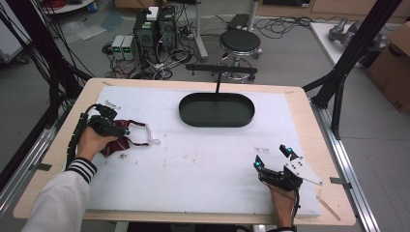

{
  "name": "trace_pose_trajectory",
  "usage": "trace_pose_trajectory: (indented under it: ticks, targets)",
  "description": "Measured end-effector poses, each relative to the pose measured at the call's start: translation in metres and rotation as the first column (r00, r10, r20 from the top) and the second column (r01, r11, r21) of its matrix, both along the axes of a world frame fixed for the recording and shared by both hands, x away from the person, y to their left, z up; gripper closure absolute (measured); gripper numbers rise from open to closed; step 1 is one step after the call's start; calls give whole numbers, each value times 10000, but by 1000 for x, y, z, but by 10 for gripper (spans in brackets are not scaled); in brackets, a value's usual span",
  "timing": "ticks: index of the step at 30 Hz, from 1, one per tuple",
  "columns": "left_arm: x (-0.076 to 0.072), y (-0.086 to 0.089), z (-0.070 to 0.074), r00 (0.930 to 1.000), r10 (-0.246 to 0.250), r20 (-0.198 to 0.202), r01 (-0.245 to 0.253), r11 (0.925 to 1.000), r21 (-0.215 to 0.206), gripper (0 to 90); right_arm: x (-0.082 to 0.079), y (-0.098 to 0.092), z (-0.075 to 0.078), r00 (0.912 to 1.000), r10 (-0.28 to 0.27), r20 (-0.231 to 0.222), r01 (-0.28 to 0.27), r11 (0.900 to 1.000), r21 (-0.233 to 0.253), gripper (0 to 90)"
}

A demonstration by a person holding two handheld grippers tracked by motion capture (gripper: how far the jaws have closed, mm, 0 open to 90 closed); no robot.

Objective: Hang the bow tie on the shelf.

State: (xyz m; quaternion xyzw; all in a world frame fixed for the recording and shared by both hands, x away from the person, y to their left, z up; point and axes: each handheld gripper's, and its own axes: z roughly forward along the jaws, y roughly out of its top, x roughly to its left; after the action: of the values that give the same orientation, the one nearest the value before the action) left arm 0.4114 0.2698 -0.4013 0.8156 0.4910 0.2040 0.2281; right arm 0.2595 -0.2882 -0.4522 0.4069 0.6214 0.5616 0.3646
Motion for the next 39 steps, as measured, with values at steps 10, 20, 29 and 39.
trace_pose_trajectory:
  ticks: [10, 20, 29, 39]
  targets:
    - [4, -3, -5, 9989, 301, -355, -300, 9995, 60, 450, 0, 0, 0, 10000, 4, 3, -4, 10000, 0, 36]
    - [10, -2, -11, 9923, 911, -843, -912, 9958, 29, 541, 0, 0, 0, 10000, 14, 1, -14, 10000, -21, 36]
    - [10, -3, -13, 9892, 975, -1098, -984, 9951, -29, 644, 0, 0, 0, 10000, 6, 9, -6, 10000, -37, 36]
    - [11, -1, -13, 9842, 1137, -1359, -1187, 9925, -292, 717, 0, 0, 0, 10000, 2, 18, -2, 10000, -25, 36]
